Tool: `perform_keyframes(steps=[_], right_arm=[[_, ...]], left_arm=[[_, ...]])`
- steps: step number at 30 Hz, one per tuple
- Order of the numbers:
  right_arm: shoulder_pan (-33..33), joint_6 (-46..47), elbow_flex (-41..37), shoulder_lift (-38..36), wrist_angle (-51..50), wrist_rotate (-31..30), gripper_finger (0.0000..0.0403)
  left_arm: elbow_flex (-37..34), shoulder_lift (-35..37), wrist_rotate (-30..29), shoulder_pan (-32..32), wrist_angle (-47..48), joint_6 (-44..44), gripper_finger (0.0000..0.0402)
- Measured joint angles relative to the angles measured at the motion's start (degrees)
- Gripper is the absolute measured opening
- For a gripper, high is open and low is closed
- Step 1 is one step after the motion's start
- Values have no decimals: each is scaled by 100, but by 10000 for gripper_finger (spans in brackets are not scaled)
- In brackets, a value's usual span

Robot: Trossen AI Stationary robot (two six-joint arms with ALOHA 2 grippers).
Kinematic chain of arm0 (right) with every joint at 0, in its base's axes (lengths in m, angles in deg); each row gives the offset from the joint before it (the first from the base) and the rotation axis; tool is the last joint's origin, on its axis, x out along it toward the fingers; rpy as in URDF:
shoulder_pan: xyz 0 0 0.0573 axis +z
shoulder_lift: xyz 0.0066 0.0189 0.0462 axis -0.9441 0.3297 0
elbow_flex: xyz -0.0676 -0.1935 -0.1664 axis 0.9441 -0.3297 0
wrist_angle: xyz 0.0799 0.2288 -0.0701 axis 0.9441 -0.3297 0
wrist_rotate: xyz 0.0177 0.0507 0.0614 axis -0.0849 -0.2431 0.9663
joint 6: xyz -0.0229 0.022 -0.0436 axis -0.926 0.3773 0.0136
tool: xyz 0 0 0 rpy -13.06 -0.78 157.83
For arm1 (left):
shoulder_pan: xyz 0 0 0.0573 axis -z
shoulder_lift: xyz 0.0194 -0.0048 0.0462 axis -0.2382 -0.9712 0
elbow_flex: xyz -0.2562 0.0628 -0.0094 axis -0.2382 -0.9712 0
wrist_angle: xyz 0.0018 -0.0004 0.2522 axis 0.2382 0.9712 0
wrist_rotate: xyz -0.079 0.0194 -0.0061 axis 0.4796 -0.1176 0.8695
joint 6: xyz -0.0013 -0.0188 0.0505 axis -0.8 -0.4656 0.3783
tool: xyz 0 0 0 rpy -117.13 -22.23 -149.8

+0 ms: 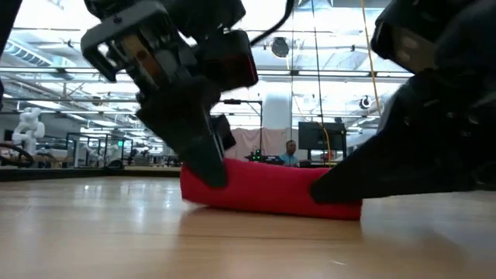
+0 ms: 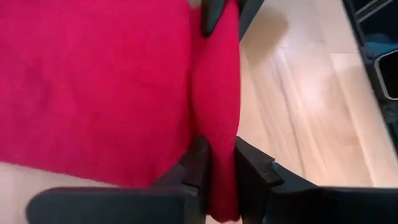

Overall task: Roll towel
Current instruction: Roll the red towel

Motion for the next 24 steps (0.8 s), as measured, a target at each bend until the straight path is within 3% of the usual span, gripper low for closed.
perform_keyframes(steps=[4,7,10,17,20,24], right_arm=[[3,240,-4,2,-70,18,46],[4,368,-4,4,-106,42,52],[4,500,-6,7,-129,51,51],[-33,799,-7,13,-254,146,50],[-63,878,-7,13,-286,155,50],[-74,912,-11,15,-278,169,50]], left_arm=[[-3,444,-377,14,676,182,89],[-7,822,-992,53,1333,425,113],[-111,1135,-1531,226,1416,615,128],[-496,862,-2551,1198,-306,1471,132],[-586,659,-3414,1520,-671,1725,133],[-575,539,-3926,1680,-811,1757,133]])
